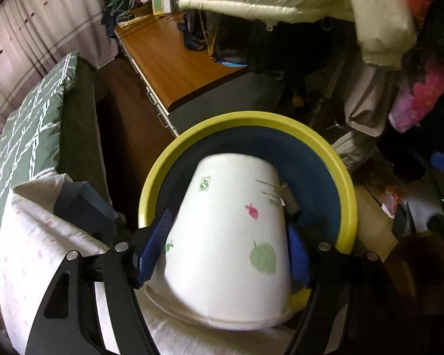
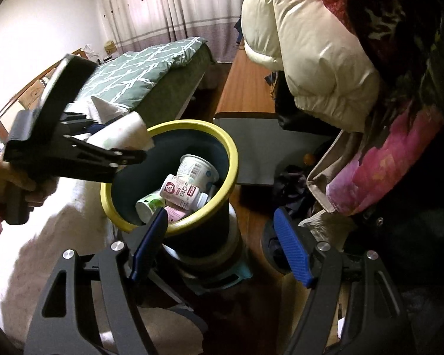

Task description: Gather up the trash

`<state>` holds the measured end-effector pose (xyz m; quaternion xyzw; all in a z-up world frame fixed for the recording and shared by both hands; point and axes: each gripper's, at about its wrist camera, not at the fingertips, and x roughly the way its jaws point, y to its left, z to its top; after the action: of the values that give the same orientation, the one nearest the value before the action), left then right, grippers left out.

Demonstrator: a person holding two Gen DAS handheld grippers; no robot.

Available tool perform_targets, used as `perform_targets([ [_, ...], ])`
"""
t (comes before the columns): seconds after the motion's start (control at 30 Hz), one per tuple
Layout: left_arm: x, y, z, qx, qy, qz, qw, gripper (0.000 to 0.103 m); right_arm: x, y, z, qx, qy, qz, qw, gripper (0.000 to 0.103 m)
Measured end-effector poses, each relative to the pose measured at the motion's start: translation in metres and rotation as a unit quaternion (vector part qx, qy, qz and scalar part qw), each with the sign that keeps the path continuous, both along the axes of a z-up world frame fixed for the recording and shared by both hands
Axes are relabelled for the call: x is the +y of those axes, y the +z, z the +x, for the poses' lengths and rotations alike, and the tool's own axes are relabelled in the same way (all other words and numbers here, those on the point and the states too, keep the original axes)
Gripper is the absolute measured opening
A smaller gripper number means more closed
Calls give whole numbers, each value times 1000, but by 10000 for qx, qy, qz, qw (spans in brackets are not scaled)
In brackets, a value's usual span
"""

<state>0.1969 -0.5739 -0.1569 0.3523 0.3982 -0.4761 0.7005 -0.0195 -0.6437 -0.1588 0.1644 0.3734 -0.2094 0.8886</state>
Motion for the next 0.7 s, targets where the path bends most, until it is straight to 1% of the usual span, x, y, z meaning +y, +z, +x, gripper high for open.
perform_targets([
  [0.03, 2, -3, 1, 16, 19, 15, 10000, 72, 1, -1, 1, 9, 11, 6, 10000, 70],
  [0.1, 3, -11, 5, 15, 101, 58, 9999, 79, 2, -2, 2, 26, 34, 18, 10000, 70],
  [0.13, 3, -13, 6, 1, 139, 55, 9999, 85, 2, -3, 3, 30, 46, 22, 10000, 70],
  [0.17, 5, -13, 7, -7, 191, 26, 9998, 87, 3, -2, 4, 28, 54, 25, 10000, 70],
  [0.23, 12, -9, 8, 46, 275, -49, 9996, 87, 4, -1, 4, 11, 72, 28, 10000, 70],
  [0.33, 32, 15, 2, 26, 457, -412, 9981, 88, 9, 2, 3, -16, 93, -17, 10000, 70],
  [0.37, 47, 31, -4, -36, 542, -637, 9965, 90, 10, 3, 4, -27, 108, -21, 9999, 70],
  [0.43, 70, 52, -11, -147, 715, -942, 9929, 95, 17, 6, 4, -49, 169, -38, 9998, 70],
  [0.47, 88, 65, -18, -236, 842, -1150, 9895, 95, 21, 7, 4, -62, 205, -70, 9997, 70],
  [0.53, 121, 85, -30, -487, 1148, -1384, 9825, 98, 29, 11, 4, -97, 288, -143, 9994, 70],
  [0.63, 187, 113, -54, -848, 1708, -1775, 9655, 98, 46, 22, 4, -169, 451, -280, 9984, 70],
  [0.67, 203, 117, -59, -916, 1827, -1840, 9615, 98, 50, 25, 4, -199, 495, -321, 9981, 70],
  [0.7, 226, 123, -67, -1022, 2005, -1948, 9547, 98, 57, 30, 2, -243, 554, -374, 9975, 70],
])
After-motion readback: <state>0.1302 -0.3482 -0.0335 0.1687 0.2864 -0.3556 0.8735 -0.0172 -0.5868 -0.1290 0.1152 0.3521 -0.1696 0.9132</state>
